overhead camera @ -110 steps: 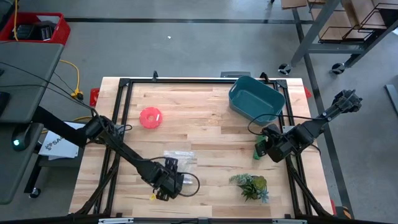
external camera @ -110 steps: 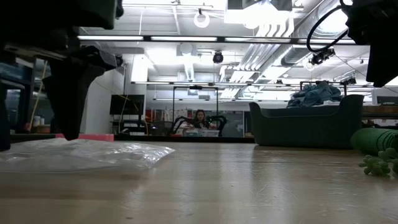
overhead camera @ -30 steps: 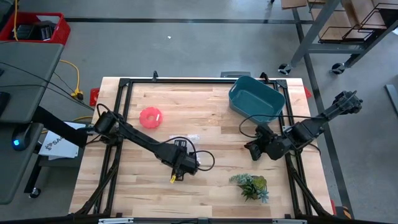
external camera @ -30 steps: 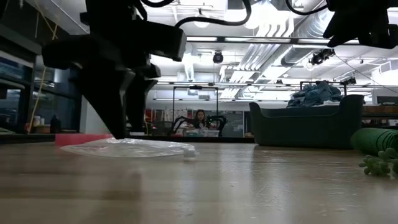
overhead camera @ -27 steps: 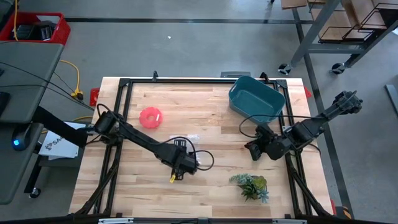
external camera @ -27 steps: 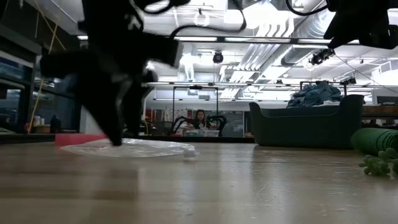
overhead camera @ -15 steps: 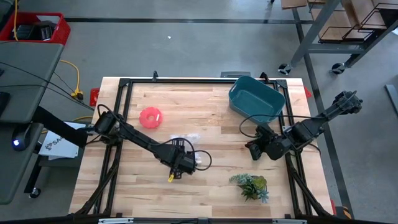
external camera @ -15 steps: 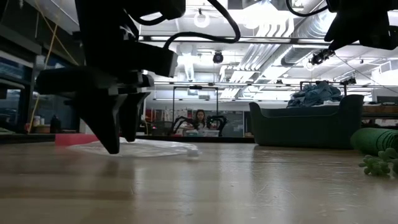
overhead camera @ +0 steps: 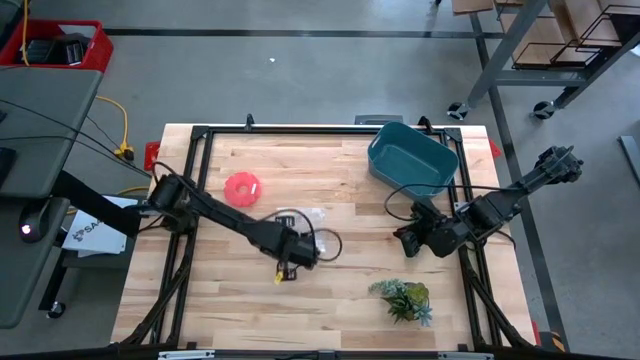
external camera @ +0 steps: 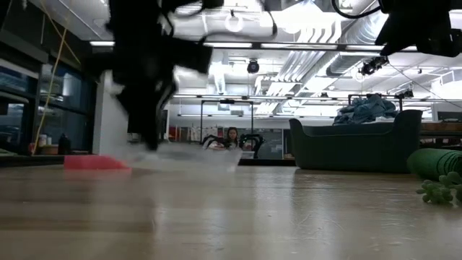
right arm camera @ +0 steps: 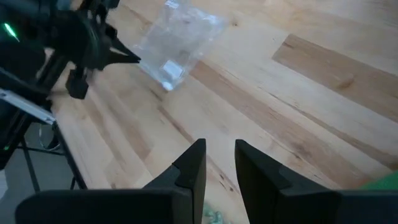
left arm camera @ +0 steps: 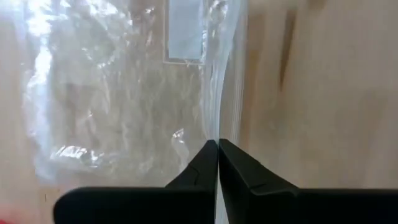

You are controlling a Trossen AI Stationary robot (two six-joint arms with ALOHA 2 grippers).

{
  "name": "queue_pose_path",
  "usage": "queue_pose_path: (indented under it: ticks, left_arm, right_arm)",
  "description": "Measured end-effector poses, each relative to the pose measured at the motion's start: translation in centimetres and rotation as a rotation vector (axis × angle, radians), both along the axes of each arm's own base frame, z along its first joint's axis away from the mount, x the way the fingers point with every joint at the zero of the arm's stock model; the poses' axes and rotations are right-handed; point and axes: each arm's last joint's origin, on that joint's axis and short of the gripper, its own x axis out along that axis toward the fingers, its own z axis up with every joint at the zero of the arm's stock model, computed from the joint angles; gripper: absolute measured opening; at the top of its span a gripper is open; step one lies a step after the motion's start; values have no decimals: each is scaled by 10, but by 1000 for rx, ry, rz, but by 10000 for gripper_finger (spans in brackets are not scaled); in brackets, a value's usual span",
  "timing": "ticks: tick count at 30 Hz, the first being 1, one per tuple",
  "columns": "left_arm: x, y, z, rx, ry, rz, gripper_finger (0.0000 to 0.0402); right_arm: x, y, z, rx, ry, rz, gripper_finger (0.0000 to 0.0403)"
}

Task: Roll bandage
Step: Put the rolled green bandage into the transparent zip bag

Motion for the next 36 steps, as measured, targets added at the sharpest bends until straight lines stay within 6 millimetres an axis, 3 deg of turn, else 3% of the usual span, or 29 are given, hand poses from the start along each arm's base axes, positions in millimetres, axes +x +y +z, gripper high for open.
queue_pose_path:
  ticks: [4, 8, 13, 17, 21, 27, 36]
  left_arm:
    - [5, 19, 51, -99, -173, 127, 1]
    - [2, 50, 107, -185, -367, 306, 1]
    - [0, 90, 147, -331, -525, 450, 1]
    - [12, 106, 153, -280, -674, 502, 0]
    - [29, 110, 142, -153, -749, 562, 0]
    - [49, 100, 127, -149, -829, 627, 0]
    - [55, 89, 131, -211, -886, 558, 0]
  right_arm:
    - [9, 3, 11, 3, -92, 87, 77]
    - [23, 0, 29, 6, -237, 137, 78]
    - [39, -17, 39, 33, -339, 71, 111]
    - [55, -31, 36, 62, -360, -9, 165]
    - [70, -44, 28, 106, -364, -115, 203]
    - [87, -60, 21, 98, -387, -233, 209]
    - [92, -71, 12, 106, -353, -301, 209]
